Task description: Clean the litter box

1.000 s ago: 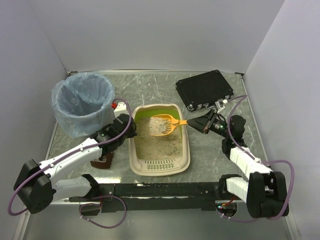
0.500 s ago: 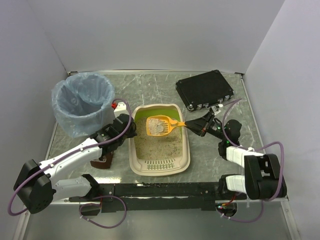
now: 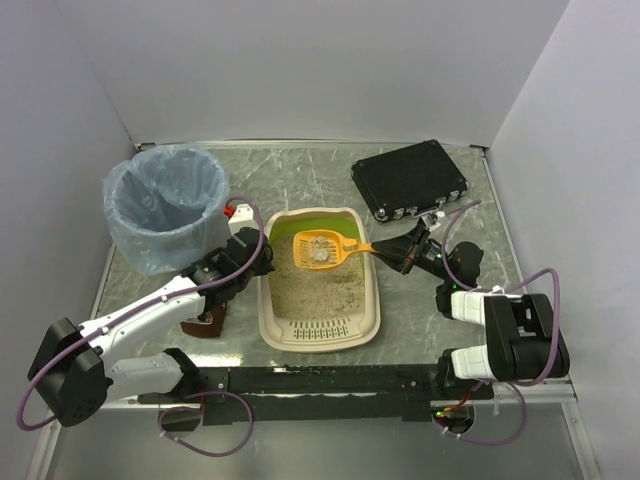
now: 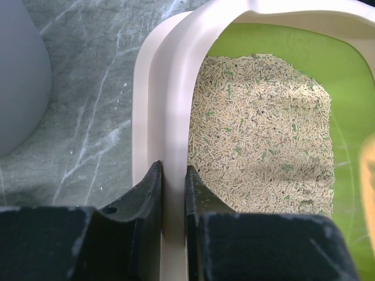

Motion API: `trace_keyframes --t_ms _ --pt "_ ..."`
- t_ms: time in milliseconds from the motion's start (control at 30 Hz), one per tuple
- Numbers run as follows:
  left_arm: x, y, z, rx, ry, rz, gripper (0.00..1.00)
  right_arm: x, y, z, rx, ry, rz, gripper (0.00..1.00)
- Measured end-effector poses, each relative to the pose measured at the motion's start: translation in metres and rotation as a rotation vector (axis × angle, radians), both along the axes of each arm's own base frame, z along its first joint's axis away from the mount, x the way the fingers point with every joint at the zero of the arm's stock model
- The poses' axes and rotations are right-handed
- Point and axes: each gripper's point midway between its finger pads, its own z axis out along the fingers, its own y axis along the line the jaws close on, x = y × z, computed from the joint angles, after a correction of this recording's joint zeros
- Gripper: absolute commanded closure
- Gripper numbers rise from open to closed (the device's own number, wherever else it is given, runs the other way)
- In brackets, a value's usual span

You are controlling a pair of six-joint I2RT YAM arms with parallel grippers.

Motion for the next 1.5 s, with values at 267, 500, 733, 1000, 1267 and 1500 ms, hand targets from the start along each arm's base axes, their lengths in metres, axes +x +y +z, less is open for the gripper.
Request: trace_keyframes --t_ms 267,500,733,1000,1267,1500 --pt "0.0 0.0 0.0 0.003 -0.002 -0.003 0.99 -0.012 0.0 0.026 -0.071 -0.221 -0.008 1.0" --pt "0.001 -0.001 0.0 -0.004 -0.008 -0.003 0.99 -0.011 -0.004 0.026 -0.13 -0.257 -0.028 1.0" --pt "0.001 -0.001 0.0 -0.005 -0.008 -0.004 0.99 -0.011 -0.004 0.023 -0.147 -0.252 -0.04 1.0" --pt "0.0 0.0 0.001 -0.019 -0.017 -0.002 0.99 -0.018 0.002 0.017 -0.154 -0.236 0.006 1.0" --pt "-0.001 0.0 0.001 -0.036 -0.021 -0.003 0.99 -0.019 -0.001 0.024 -0.239 -0.287 -0.017 1.0" --pt "-0.001 -0.001 0.001 -0.049 -0.025 -0.002 0.99 -0.018 -0.005 0.026 -0.246 -0.295 -0.043 1.0"
